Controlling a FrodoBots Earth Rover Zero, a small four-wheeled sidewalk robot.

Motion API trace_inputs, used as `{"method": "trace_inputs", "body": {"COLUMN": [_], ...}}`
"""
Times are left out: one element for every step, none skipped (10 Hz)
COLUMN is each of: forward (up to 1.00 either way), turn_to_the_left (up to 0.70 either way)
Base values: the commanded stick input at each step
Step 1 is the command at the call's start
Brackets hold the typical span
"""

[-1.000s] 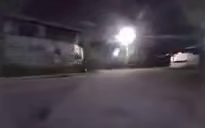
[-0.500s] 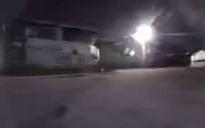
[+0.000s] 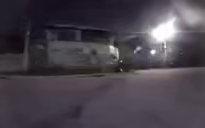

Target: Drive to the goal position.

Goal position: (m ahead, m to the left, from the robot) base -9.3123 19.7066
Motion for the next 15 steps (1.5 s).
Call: {"method": "trace_inputs", "body": {"forward": [0.0,0.0,0.0,0.0,0.0,0.0,0.0,0.0,0.0,0.0,0.0,0.0,0.0,0.0,0.0], "turn_to_the_left": [0.7,0.7,0.7,0.7,0.7,0.7,0.7,0.7,0.7,0.7,0.7,0.7,0.7,0.7,0.7]}}
